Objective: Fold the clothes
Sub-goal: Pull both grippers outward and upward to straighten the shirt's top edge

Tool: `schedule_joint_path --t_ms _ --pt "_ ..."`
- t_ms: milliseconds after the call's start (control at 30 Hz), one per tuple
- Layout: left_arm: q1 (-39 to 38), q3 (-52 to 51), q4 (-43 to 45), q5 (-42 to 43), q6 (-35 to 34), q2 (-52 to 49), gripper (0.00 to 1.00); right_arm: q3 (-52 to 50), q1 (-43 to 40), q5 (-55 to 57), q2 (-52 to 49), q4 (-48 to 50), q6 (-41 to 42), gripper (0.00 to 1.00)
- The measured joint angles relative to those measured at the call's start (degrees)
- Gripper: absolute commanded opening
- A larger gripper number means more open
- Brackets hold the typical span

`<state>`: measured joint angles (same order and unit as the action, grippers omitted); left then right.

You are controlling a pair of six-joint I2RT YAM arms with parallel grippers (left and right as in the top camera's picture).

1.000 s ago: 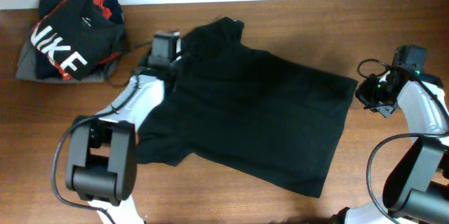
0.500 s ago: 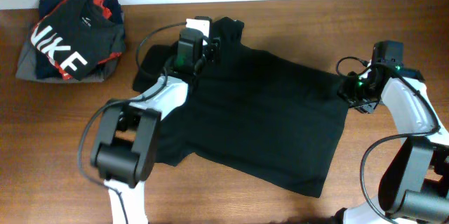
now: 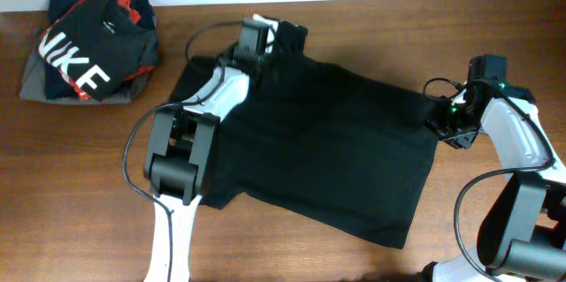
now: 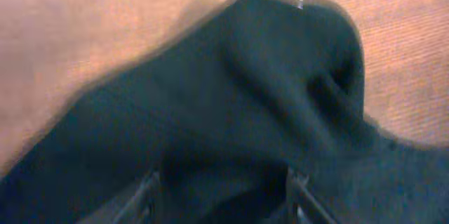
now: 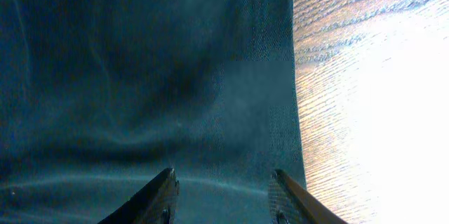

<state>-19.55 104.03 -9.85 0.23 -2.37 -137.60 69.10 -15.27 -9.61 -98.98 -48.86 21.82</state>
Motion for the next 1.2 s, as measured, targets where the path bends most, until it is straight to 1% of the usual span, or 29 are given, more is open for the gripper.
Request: schedule_joint_path --t_ms 67,133,200,400,433,467,567,633,733,767,900,967,1200 --pt "0.55 5.22 -3.5 0.68 1.03 -1.09 0.53 0.0 0.0 0.0 0.0 -0.02 0.0 0.47" --pt "1.4 8.55 -4.33 1.09 1.77 -1.22 0.5 0.02 0.0 0.0 0.0 -0.02 -0.02 0.47" --pt "2.25 10.36 -4.31 1.51 2.32 -1.22 0.45 0.0 0.0 0.0 0.0 -0.07 -0.04 0.47" --pt "4.68 10.95 -6.93 4.09 4.17 -1.57 0.26 0.0 0.0 0.0 0.0 -0.22 0.0 0.47" --pt "4.81 10.95 -6.99 4.31 4.52 -1.68 0.19 0.0 0.0 0.0 0.0 -0.22 0.02 0.47" --pt "4.85 10.95 -7.06 4.57 4.85 -1.95 0.14 0.02 0.0 0.0 0.0 -0.24 -0.02 0.47" --pt "4.68 10.95 -7.34 5.07 5.4 -2.8 0.08 0.02 0.0 -0.02 0.0 -0.57 -0.02 0.47" --pt "4.57 10.95 -7.98 5.4 5.66 -3.87 0.03 0.0 0.0 0.0 0.0 -0.94 -0.02 0.46" --pt "4.44 10.95 -8.41 5.6 5.88 -5.57 0.01 0.02 0.0 -0.02 0.0 -1.31 -0.04 0.42" --pt "4.42 10.93 -8.66 5.6 5.86 -6.01 0.01 0.0 0.0 0.0 0.0 -1.38 0.07 0.39" --pt "4.42 10.95 -8.72 5.62 5.86 -6.75 0.0 0.0 0.0 -0.02 -0.07 -1.75 -0.28 0.19" --pt "4.42 10.93 -8.37 5.6 5.86 -6.84 0.0 0.0 0.0 -0.04 -0.44 -1.55 -0.46 0.12" --pt "4.42 11.17 -7.3 5.86 5.86 -8.02 0.0 -0.07 0.0 -0.02 -2.49 0.24 -0.66 0.05"
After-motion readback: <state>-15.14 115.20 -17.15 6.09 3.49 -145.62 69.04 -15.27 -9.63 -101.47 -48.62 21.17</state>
